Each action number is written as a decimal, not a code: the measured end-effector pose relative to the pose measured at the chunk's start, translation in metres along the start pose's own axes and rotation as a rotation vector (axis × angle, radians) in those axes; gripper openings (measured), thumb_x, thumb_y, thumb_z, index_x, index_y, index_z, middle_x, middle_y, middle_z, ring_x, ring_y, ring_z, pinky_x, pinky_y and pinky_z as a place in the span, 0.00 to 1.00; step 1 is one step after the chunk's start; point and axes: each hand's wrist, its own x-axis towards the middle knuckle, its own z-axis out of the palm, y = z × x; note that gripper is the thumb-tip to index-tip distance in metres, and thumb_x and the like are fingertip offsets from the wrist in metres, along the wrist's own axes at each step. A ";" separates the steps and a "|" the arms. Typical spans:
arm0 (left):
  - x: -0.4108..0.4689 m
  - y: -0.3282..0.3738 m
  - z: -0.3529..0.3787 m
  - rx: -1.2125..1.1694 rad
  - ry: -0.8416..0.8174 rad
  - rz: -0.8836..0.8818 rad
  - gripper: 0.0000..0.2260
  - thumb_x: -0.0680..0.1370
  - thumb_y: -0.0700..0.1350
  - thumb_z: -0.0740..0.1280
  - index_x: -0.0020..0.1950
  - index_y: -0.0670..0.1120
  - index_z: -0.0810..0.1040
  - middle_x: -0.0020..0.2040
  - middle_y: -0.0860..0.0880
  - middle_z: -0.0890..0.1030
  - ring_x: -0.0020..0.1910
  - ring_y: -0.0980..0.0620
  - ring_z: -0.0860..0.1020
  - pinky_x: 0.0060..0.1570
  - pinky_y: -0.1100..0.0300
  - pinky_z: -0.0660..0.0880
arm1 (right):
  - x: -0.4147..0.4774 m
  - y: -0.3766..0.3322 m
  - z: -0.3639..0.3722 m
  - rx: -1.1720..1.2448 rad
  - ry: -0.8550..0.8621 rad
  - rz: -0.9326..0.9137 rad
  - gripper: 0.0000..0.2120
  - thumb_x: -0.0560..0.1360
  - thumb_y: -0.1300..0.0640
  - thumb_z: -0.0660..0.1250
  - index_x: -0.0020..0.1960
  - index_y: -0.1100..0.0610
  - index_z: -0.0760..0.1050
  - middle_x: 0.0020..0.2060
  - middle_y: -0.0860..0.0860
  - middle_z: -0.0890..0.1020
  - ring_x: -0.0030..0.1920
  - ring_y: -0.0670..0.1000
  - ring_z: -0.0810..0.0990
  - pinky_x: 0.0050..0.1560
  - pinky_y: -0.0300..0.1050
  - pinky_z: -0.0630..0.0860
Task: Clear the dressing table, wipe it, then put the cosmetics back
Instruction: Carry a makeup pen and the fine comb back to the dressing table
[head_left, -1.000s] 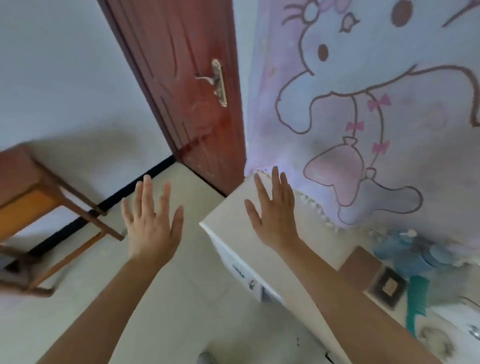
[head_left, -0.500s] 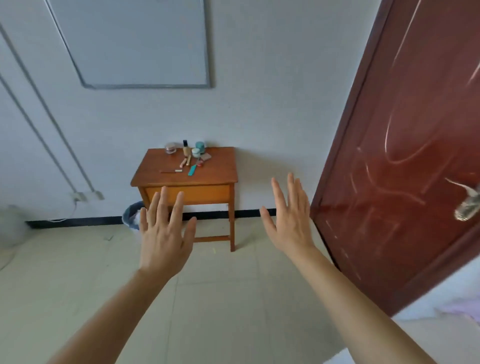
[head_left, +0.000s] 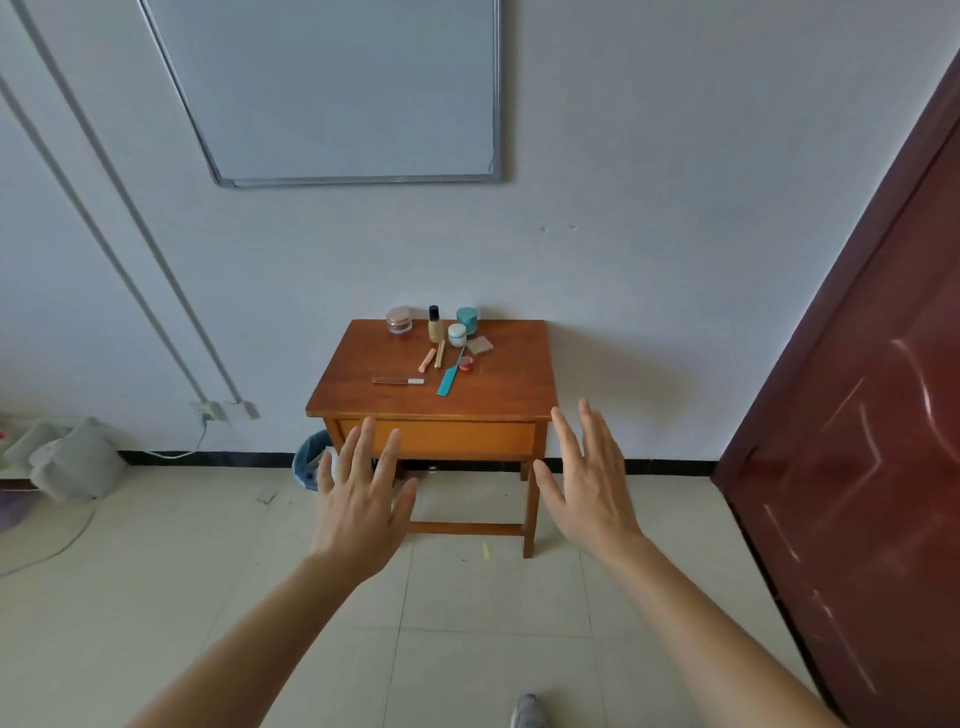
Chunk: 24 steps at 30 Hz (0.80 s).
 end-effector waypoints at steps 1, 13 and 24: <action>0.024 0.000 0.006 0.017 -0.034 -0.019 0.30 0.80 0.64 0.42 0.79 0.52 0.50 0.80 0.45 0.46 0.79 0.44 0.45 0.75 0.38 0.48 | 0.021 0.008 0.011 -0.002 -0.035 0.011 0.32 0.81 0.42 0.55 0.80 0.50 0.48 0.80 0.56 0.48 0.79 0.57 0.48 0.76 0.53 0.53; 0.229 -0.037 0.020 0.044 -0.133 -0.168 0.29 0.82 0.59 0.52 0.80 0.52 0.48 0.80 0.46 0.44 0.79 0.45 0.44 0.76 0.41 0.46 | 0.248 0.019 0.087 0.027 -0.290 0.001 0.29 0.82 0.43 0.53 0.79 0.49 0.47 0.80 0.53 0.48 0.79 0.55 0.48 0.77 0.54 0.56; 0.400 -0.126 0.106 0.064 -0.263 -0.087 0.27 0.82 0.58 0.50 0.79 0.54 0.45 0.80 0.47 0.42 0.79 0.45 0.43 0.75 0.41 0.46 | 0.370 -0.015 0.193 -0.021 -0.409 0.109 0.21 0.82 0.44 0.58 0.73 0.49 0.66 0.70 0.48 0.71 0.70 0.49 0.69 0.66 0.46 0.72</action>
